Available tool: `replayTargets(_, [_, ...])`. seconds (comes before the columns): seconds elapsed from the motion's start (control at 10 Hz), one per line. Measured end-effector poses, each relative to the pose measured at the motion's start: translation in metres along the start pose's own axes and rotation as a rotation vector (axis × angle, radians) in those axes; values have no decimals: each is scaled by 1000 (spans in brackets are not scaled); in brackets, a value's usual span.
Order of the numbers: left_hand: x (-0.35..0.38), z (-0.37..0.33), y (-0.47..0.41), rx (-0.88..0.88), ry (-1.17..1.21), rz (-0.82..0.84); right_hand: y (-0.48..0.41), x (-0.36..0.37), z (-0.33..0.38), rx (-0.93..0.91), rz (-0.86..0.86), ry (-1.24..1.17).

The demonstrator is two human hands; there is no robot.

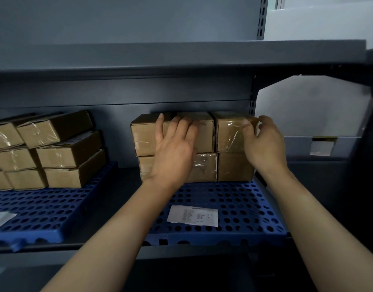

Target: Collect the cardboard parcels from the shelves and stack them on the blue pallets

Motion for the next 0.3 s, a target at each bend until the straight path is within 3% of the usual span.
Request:
replayTargets(0.2, [-13,-2,14,27,31,-6,22,-7,25,-152,-34,81])
replayTargets(0.3, [-21,-1,23,68,75,-31,37,-2,41,-161,75,100])
Point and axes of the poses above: each hand's wrist, its own y-axis away from the middle knuckle, its own x-axis out of the palm, z = x × y, the point moved 6 cm from there along -y, towards the middle knuckle, and after that the axes turned 3 degrees about -y, right-handed, at the moved point
